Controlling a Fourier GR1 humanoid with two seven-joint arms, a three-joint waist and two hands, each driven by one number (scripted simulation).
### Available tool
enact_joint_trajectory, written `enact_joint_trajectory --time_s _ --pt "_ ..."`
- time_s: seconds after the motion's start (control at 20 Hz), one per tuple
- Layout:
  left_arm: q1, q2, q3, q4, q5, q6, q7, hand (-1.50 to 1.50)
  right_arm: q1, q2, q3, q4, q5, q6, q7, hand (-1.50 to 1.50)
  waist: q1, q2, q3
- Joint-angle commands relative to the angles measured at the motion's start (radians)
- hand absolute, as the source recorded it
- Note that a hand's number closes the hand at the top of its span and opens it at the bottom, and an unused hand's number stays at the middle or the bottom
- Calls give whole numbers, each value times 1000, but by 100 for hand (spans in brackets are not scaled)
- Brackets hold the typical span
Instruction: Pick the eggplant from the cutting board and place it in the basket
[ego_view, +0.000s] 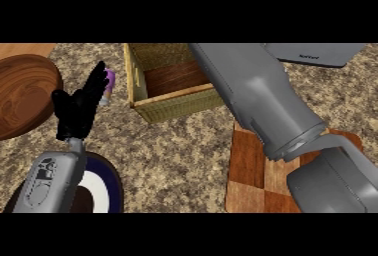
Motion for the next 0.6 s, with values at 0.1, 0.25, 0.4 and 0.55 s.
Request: enact_joint_trajectory --time_s 0.1,0.25,0.4,0.55 --pt "-18 -11 3 7 -7 19 0 0 -65 0 41 45 34 264 25 150 -4 8 1" --pt "-5 6 21 -15 18 0 16 0 -80 0 31 46 23 293 29 150 -3 2 3" --pt "-1 -10 -5 -22 -5 13 25 0 -88 0 25 46 18 315 53 150 -7 5 3" --pt "3 -1 5 -1 -7 11 0 0 -90 0 -19 46 -27 383 57 150 -15 7 3"
